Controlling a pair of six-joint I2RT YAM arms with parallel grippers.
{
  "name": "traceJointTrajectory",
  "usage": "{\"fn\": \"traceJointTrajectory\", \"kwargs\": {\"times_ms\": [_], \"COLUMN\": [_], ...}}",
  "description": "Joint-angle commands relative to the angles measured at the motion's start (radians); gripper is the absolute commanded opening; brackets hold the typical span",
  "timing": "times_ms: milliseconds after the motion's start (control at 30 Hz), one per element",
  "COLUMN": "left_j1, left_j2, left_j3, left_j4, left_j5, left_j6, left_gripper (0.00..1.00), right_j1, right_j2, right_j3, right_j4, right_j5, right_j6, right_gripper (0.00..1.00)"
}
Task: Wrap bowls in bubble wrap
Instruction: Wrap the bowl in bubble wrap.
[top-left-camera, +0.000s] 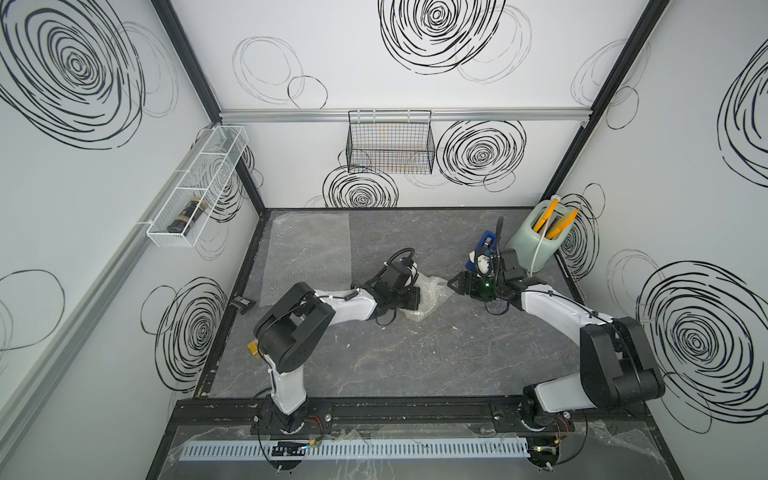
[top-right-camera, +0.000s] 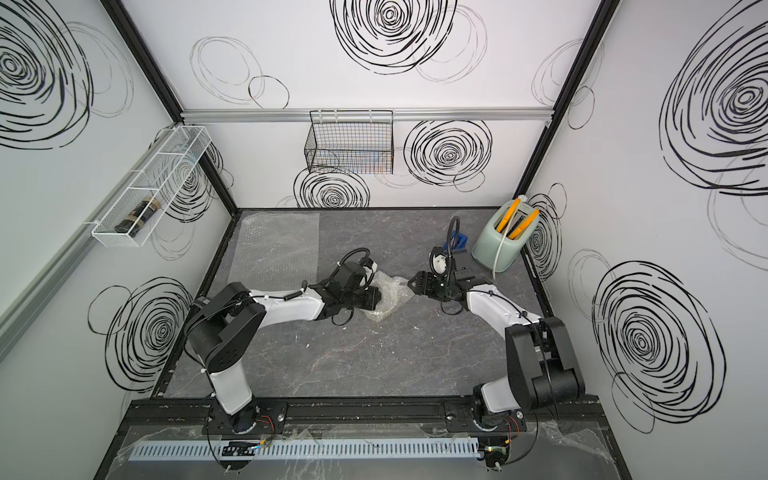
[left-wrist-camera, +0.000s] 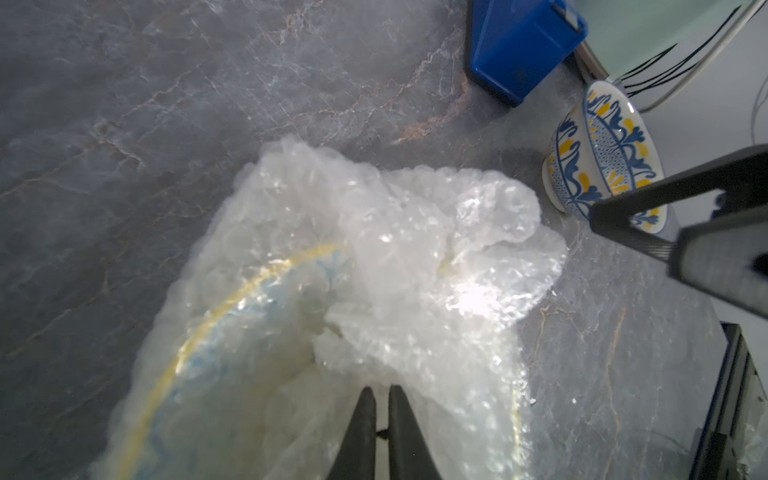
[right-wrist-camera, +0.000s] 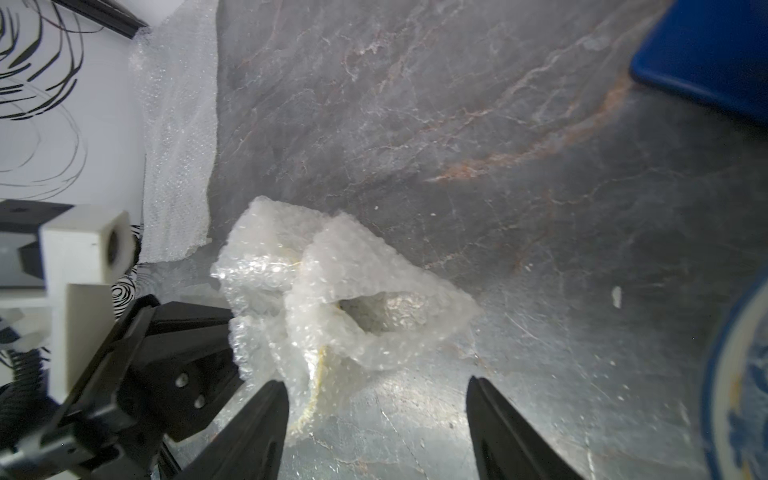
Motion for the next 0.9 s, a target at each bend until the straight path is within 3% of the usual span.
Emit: {"fn": "traceJointTrajectory", "kwargs": {"times_ms": [0, 133, 233, 400, 667, 833, 867], "left_j1": [-0.006, -0.003, -0.004, -0.002, 0.002, 0.009, 0.012], "left_j2": [0.032, 0.038, 0.035, 0.030, -0.008, -0.105, -0.140], "left_j3": [0.031, 0.048, 0.051, 0.050, 0.025, -0.024, -0.044], "left_j4": [-0.067, -0.080, -0.086, -0.087, -0.077, -0.071, -0.066], "left_j5": [-0.040, -0.028, -0.026, -0.025, -0.016, -0.022, -0.029], "left_j6": [0.041, 0.046, 0.049, 0.052, 0.045, 0.026, 0.019], "left_gripper": [0.13, 0.13, 0.13, 0.13, 0.16, 0.41, 0.51], "right_j1": [0.047, 0.138, 0.204, 0.248, 0.213, 0.209, 0.210], "right_j2": [-0.040, -0.017, 0.054, 0.170, 0.313, 0.349, 0.352], "right_j3": [0.022, 0.044, 0.093, 0.142, 0.154, 0.131, 0.129], "right_j4": [0.079, 0.106, 0.083, 0.082, 0.074, 0.091, 0.092], "right_j5": [-0.068, -0.081, -0.084, -0.093, -0.022, -0.018, -0.019], "right_j6": [-0.009, -0.003, -0.005, 0.010, 0.032, 0.035, 0.036], "right_gripper": [0.67, 0.46, 0.37, 0.29, 0.20, 0.17, 0.17]}}
